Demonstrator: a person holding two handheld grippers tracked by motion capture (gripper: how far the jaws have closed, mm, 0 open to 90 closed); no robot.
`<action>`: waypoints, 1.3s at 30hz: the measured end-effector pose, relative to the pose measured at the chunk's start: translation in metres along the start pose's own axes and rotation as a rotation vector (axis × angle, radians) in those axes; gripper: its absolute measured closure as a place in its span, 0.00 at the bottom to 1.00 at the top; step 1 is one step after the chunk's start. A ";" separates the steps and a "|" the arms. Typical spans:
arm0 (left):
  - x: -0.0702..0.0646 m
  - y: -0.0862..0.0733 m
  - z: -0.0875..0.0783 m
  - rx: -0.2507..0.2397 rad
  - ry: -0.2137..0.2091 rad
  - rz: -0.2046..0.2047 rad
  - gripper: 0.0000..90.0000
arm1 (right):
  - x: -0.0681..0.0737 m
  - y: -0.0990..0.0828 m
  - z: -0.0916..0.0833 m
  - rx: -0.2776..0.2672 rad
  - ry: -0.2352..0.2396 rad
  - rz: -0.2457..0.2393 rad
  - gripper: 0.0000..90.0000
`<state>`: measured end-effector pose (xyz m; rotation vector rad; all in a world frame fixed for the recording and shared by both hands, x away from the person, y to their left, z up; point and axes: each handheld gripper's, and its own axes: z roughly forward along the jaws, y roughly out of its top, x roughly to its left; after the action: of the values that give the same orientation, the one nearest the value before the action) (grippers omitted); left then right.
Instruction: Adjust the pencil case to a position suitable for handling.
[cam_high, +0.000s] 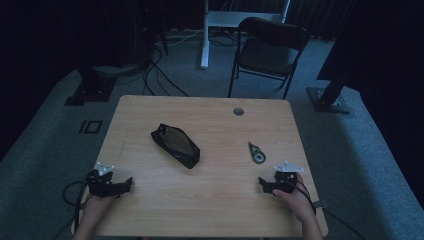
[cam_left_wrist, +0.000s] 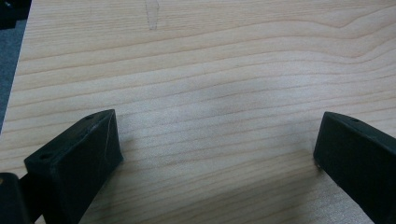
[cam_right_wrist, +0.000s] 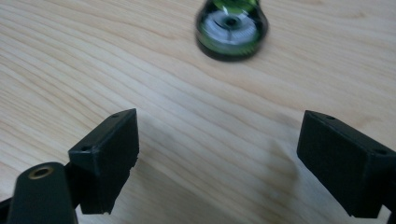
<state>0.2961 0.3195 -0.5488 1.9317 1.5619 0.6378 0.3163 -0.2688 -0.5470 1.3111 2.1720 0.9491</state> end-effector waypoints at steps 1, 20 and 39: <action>0.000 0.000 0.000 0.000 0.000 0.000 0.01 | 0.001 0.002 0.000 -0.002 0.003 0.001 0.14; 0.000 0.000 0.000 0.000 0.000 0.000 0.01 | 0.024 0.029 0.011 -0.045 0.061 -0.035 0.15; 0.000 0.000 0.000 0.000 0.000 0.000 0.01 | 0.058 0.047 0.031 -0.070 0.157 -0.076 0.16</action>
<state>0.2961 0.3195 -0.5488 1.9319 1.5619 0.6380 0.3379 -0.1921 -0.5337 1.1480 2.2655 1.1208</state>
